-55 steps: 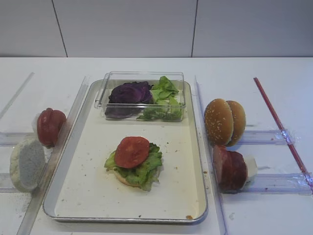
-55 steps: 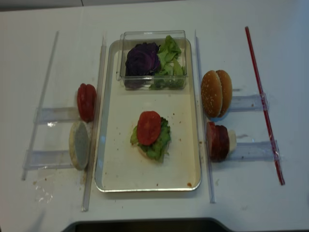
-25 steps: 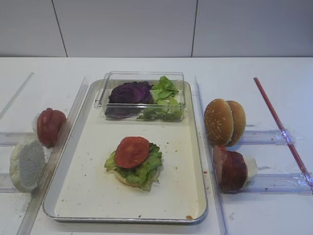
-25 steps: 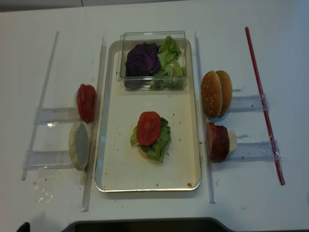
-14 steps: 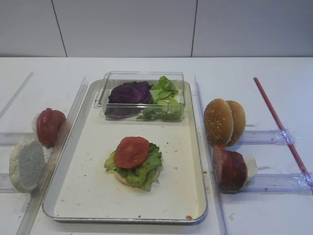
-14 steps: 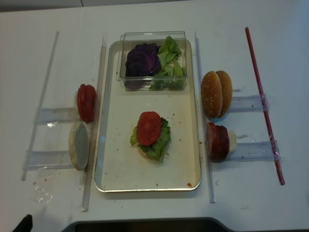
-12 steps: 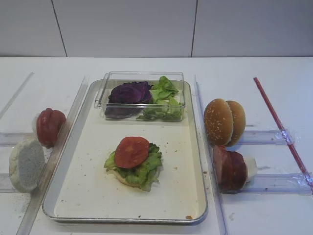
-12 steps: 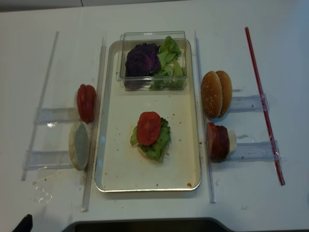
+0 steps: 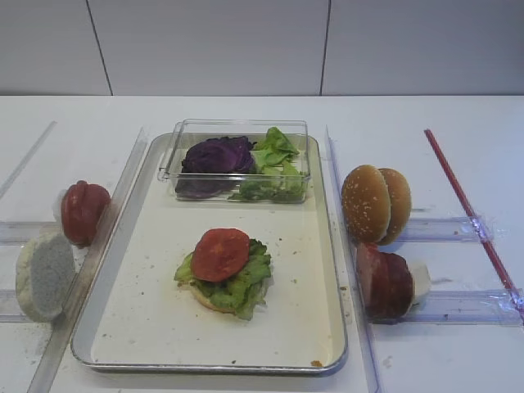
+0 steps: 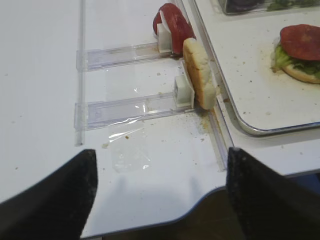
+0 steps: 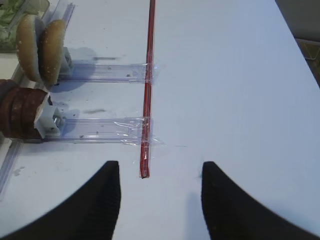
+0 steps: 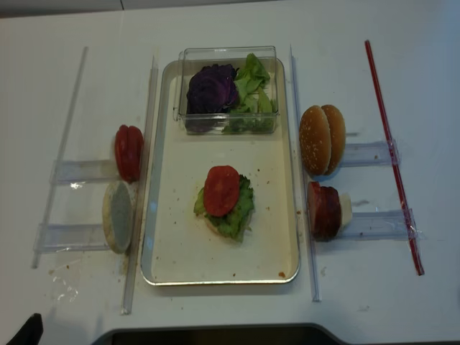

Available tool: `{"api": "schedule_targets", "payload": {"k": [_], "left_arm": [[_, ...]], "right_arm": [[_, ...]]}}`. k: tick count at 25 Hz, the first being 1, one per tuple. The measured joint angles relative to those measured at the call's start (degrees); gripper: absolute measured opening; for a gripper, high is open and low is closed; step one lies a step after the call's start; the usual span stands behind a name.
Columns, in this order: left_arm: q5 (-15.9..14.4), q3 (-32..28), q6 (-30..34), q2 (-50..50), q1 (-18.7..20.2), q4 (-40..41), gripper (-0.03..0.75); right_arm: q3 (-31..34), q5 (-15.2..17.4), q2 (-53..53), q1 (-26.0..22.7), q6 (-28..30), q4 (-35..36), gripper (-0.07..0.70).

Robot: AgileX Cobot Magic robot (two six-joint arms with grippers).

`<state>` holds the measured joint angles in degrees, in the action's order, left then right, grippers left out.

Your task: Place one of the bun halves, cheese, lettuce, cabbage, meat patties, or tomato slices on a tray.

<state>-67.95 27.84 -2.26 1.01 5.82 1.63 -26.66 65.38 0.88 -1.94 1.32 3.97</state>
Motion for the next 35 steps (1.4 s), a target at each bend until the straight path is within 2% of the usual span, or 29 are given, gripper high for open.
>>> {"api": "schedule_targets", "payload": {"k": [35], "left_arm": [[0.0,0.0,-0.2,0.0,0.0,0.4,0.492]], "right_arm": [[0.0,0.0,0.0,0.0,0.0,0.0,0.392]]}}
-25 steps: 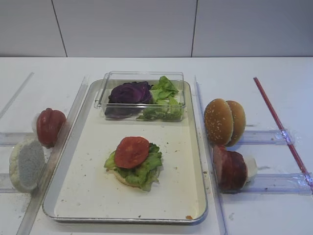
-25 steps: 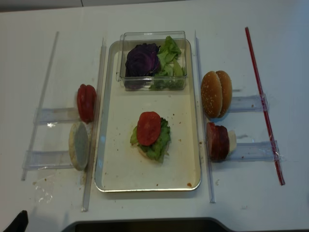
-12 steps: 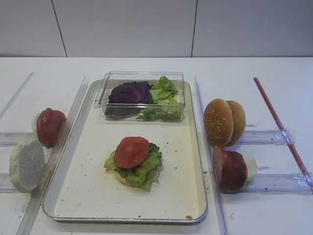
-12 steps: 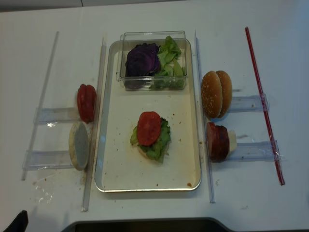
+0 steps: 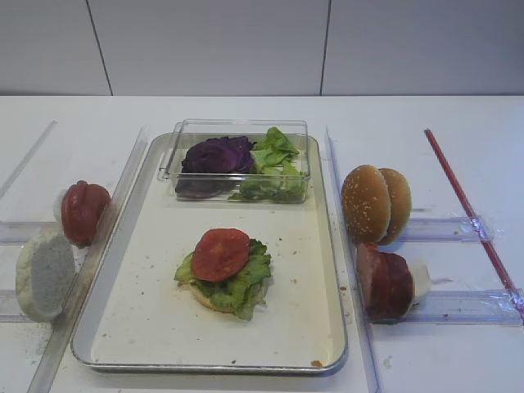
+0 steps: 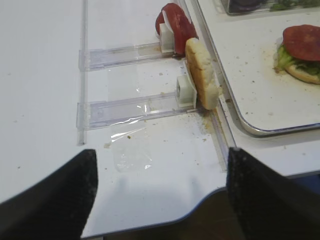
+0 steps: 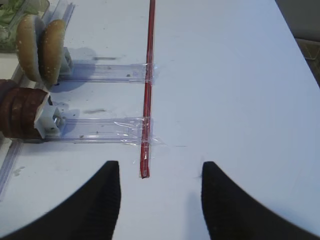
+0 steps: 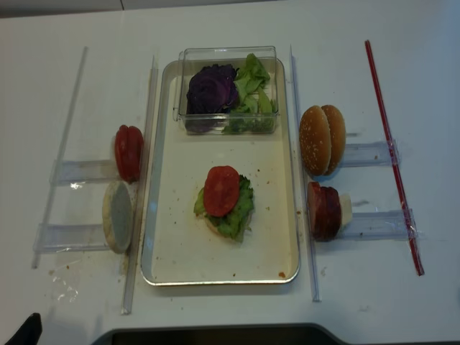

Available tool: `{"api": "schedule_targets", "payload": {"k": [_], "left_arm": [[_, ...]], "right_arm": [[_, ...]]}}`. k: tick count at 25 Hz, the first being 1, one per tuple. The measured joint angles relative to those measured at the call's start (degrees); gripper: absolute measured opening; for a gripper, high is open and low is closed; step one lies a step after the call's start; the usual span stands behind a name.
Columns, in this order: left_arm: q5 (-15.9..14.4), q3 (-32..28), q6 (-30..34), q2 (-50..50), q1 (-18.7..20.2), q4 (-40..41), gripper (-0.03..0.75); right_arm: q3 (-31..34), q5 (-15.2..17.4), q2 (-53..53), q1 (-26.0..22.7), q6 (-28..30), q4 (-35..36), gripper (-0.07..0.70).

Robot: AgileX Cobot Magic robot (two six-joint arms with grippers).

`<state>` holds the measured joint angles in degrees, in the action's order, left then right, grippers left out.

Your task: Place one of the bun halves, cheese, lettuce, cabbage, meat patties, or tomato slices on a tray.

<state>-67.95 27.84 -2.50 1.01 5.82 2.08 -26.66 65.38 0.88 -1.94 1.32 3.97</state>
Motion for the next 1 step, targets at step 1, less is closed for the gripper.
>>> {"api": "schedule_targets", "payload": {"k": [1], "left_arm": [[0.0,0.0,0.0,0.0,0.0,0.0,0.492]], "right_arm": [[0.0,0.0,0.0,0.0,0.0,0.0,0.392]]}}
